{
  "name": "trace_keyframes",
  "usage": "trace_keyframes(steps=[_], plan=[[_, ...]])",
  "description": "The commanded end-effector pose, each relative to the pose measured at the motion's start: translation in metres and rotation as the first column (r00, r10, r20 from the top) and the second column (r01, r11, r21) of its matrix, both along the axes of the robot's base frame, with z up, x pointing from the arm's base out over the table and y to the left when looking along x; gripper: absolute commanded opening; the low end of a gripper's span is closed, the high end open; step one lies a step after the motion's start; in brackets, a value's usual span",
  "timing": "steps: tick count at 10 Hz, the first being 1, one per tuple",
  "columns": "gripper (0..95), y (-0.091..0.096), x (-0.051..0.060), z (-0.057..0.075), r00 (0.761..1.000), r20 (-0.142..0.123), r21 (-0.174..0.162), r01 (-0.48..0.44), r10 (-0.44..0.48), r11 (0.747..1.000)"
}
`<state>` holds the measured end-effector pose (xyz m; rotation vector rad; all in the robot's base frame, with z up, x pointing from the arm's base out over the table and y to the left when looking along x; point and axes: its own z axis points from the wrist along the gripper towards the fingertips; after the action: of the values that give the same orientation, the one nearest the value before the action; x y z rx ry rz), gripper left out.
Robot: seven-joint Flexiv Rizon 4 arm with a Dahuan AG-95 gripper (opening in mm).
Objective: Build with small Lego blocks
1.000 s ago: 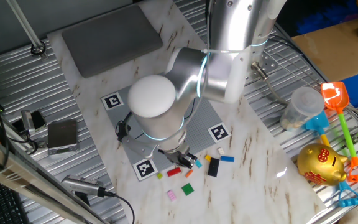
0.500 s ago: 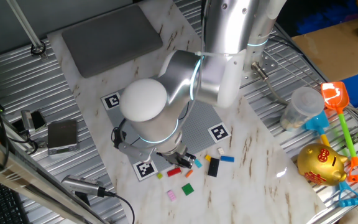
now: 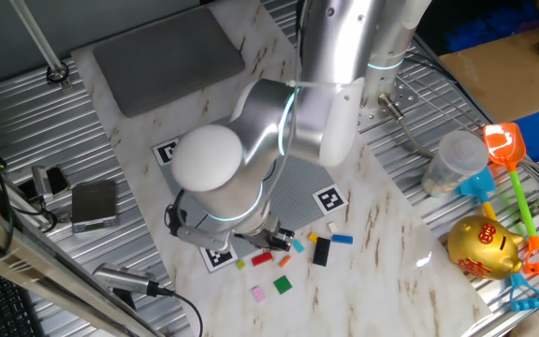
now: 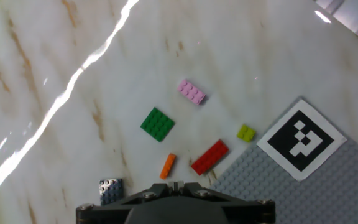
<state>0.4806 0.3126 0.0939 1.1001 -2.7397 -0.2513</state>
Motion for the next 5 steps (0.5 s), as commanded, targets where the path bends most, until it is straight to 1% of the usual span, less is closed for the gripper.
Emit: trace_keyframes(steps=[1,2,3,5], plan=[[0.0,0.004,-0.004,-0.001,0.999,-0.006,-0.009,-0.032,0.032,0.999],[0.0,0.008,-0.011,-0.004,0.999,-0.009,-0.008,-0.037,0.037,0.999],[0.0,0.009,-0.023,-0.009,0.998,-0.01,-0.015,-0.055,0.055,0.998],[0.0,0.011,-0.045,-0.016,0.998,-0.01,-0.045,-0.058,0.058,0.997]])
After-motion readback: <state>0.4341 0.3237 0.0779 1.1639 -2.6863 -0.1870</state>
